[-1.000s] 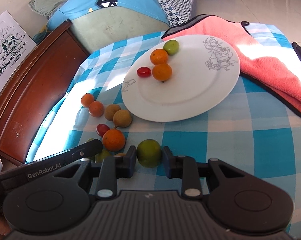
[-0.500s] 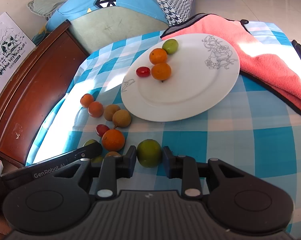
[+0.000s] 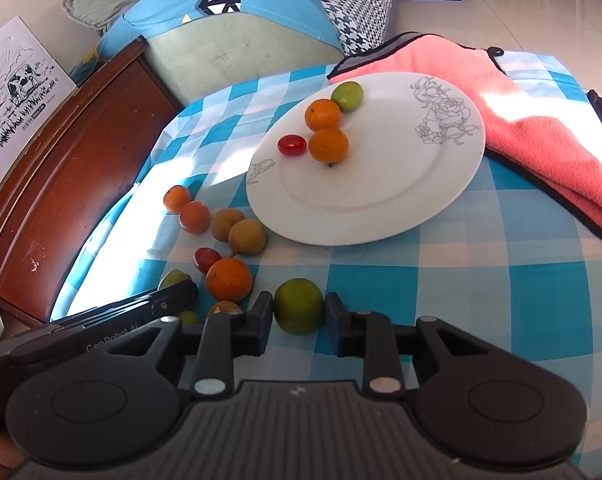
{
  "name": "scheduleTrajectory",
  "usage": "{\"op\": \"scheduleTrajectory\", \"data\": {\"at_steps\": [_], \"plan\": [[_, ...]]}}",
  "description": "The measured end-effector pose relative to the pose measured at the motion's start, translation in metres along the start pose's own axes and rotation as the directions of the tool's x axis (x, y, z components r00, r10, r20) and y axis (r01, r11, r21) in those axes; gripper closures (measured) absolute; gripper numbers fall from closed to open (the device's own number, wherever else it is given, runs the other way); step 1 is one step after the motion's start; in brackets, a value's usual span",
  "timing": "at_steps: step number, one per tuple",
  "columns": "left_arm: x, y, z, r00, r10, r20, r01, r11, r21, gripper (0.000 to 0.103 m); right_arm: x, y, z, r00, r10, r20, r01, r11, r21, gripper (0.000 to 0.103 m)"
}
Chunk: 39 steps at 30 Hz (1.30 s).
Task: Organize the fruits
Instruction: 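Grasp a green mango with the left tool while the right tool grasps a green lime, then carry both green fruits over the white plate and open both tools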
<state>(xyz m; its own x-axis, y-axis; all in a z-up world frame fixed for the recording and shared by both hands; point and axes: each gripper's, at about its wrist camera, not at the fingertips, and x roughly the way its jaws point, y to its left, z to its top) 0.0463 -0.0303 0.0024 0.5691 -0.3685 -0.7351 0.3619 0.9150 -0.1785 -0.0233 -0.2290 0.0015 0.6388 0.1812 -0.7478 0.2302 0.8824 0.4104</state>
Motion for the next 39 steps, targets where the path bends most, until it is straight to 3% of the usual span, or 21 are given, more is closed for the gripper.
{"op": "scheduleTrajectory", "data": {"at_steps": [4,17,31,39], "plan": [[-0.006,-0.001,0.004,1.000,-0.004,0.022,0.004,1.000,-0.002,0.079,-0.004,0.000,0.003,1.000,0.010,0.014,-0.010,1.000,0.001,0.075],[-0.027,-0.033,0.027,0.991,-0.057,0.121,0.042,0.991,0.125,0.079,-0.024,0.001,0.025,0.997,0.065,0.051,-0.065,0.998,0.000,0.075],[-0.002,-0.057,0.054,0.988,-0.120,0.099,0.097,0.972,0.212,0.079,-0.030,-0.016,0.067,0.995,0.047,0.090,-0.047,0.999,-0.001,0.075],[0.023,-0.069,0.058,0.991,-0.126,0.049,0.110,0.962,0.250,0.079,-0.014,-0.032,0.079,0.998,-0.027,0.049,0.025,0.999,0.038,0.075]]}}
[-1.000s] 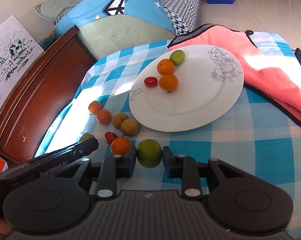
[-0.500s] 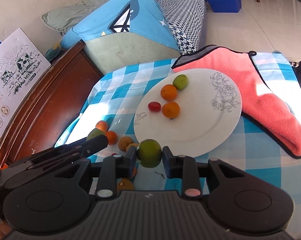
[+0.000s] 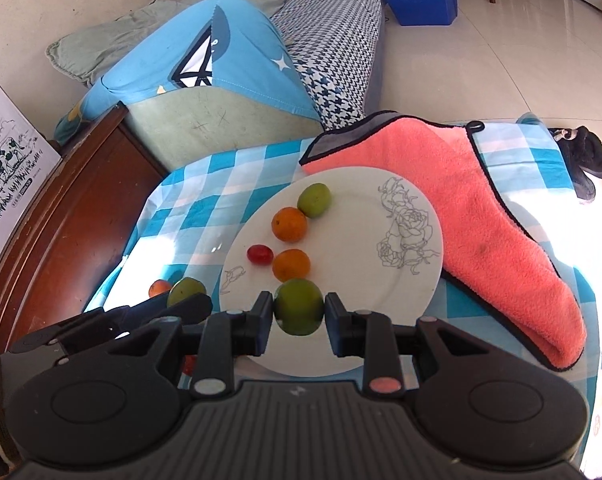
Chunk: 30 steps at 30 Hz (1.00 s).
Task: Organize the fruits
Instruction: 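Carry both green fruits over the white plate and open both tools, then withdraw both tools from the plate toward the loose fruits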
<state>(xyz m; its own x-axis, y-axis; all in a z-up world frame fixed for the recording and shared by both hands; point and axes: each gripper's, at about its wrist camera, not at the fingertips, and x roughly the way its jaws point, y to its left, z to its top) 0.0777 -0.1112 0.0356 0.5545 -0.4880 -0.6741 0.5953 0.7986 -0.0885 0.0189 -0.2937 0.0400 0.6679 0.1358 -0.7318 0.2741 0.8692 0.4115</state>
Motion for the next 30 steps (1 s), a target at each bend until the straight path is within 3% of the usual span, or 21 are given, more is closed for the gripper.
{"op": "scheduleTrajectory", "data": {"at_steps": [14,21,24,26,28,30], "plan": [[0.024,-0.013,0.001,0.999,-0.006,-0.043,0.007,0.999,0.041,0.079,0.021,-0.015,0.010,0.997,-0.076,-0.026,0.077,0.996,0.046,0.075],[0.023,-0.017,0.002,0.999,0.008,-0.036,-0.006,0.998,0.055,0.077,0.023,-0.019,0.013,0.997,-0.077,-0.027,0.079,0.993,0.083,0.072],[0.020,-0.018,0.003,0.999,0.028,-0.035,-0.026,0.999,0.048,0.064,0.020,-0.019,0.014,0.997,-0.079,-0.004,0.079,0.994,0.078,0.072],[0.018,-0.017,0.004,0.998,0.049,-0.026,-0.048,0.998,0.049,0.045,0.018,-0.017,0.015,0.997,-0.075,0.005,0.075,0.995,0.071,0.071],[0.015,-0.017,0.004,0.997,0.072,-0.015,-0.071,0.996,0.056,0.034,0.018,-0.016,0.015,0.997,-0.073,0.008,0.073,0.995,0.064,0.069],[0.012,-0.017,0.005,0.996,0.087,-0.009,-0.086,0.995,0.060,0.031,0.017,-0.014,0.014,0.997,-0.074,0.010,0.073,0.996,0.055,0.067]]}}
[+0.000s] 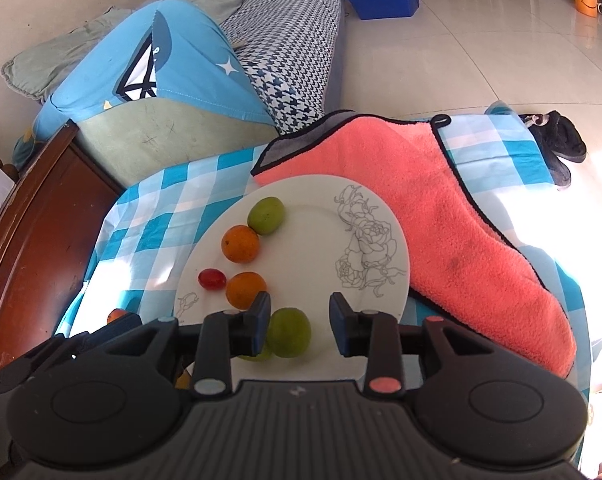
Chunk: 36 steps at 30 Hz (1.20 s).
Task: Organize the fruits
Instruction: 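Withdraw both tools from the plate toward the loose fruits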
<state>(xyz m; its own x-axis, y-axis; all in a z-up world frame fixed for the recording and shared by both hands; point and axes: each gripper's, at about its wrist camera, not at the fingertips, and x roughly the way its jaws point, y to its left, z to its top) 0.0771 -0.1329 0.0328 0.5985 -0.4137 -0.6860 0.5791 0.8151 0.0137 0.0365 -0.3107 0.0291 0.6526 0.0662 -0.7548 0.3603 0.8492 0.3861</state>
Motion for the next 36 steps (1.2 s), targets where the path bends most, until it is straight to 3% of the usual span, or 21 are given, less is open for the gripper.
{"op": "scheduleTrajectory", "data": {"at_steps": [8,17,30,36], "plan": [[-0.016,-0.002,-0.003,1.000,0.031,-0.001,-0.031,0.999,0.022,0.018,-0.005,0.005,-0.005,1.000,0.010,0.007,-0.010,1.000,-0.008,0.062],[-0.029,-0.001,-0.018,0.997,0.063,-0.038,-0.062,0.998,0.027,0.017,-0.017,0.016,-0.016,0.999,0.003,0.034,0.000,0.997,-0.072,0.058],[-0.050,0.011,-0.038,0.993,0.096,-0.065,-0.097,0.995,-0.008,0.017,-0.024,0.022,-0.042,1.000,0.028,0.012,-0.027,0.998,-0.050,0.058],[-0.065,0.035,-0.047,0.990,0.118,-0.071,-0.124,0.989,-0.084,0.017,-0.028,0.030,-0.064,0.999,0.051,-0.008,-0.052,0.996,-0.068,0.057]]}}
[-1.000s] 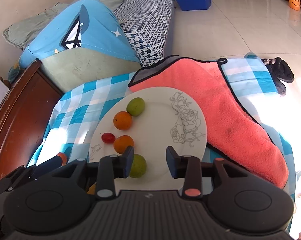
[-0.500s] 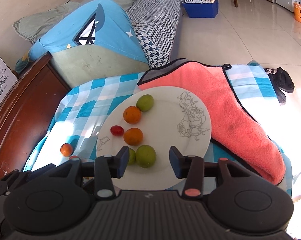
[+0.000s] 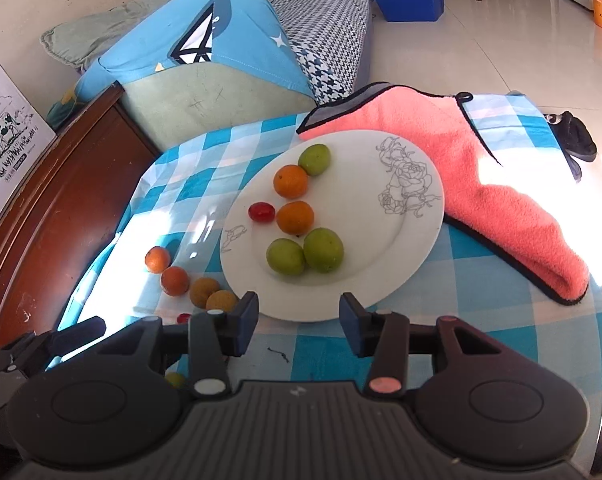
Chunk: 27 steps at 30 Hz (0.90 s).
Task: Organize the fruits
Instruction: 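Withdraw both tools from the plate toward the loose fruits, then grasp a brown round fruit with the right tool while the left tool grasps a green mango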
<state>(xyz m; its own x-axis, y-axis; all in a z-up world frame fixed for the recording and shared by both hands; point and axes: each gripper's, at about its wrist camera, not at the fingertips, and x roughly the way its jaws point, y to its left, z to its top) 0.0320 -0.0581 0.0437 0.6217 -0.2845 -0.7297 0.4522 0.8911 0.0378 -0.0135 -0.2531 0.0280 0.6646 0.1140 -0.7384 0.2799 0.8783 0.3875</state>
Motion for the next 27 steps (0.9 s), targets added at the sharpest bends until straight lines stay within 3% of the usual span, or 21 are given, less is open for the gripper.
{"op": "scheduleTrajectory", "data": {"at_steps": [12,16,27], "plan": [[-0.010,0.055,-0.013,0.997,0.074,-0.031,-0.079,0.983,-0.168,0.017,0.001,0.036,-0.041,0.995,0.084,-0.050,-0.090,0.984,-0.150,0.057],[-0.009,0.065,-0.016,0.997,0.060,-0.038,-0.066,0.977,-0.203,0.017,0.008,0.049,-0.050,0.995,0.081,-0.052,-0.091,0.971,-0.223,0.057],[-0.004,0.063,-0.022,0.998,0.042,-0.051,-0.051,0.979,-0.196,0.017,0.031,0.058,-0.056,0.995,0.077,-0.069,-0.092,0.960,-0.265,0.060]]}}
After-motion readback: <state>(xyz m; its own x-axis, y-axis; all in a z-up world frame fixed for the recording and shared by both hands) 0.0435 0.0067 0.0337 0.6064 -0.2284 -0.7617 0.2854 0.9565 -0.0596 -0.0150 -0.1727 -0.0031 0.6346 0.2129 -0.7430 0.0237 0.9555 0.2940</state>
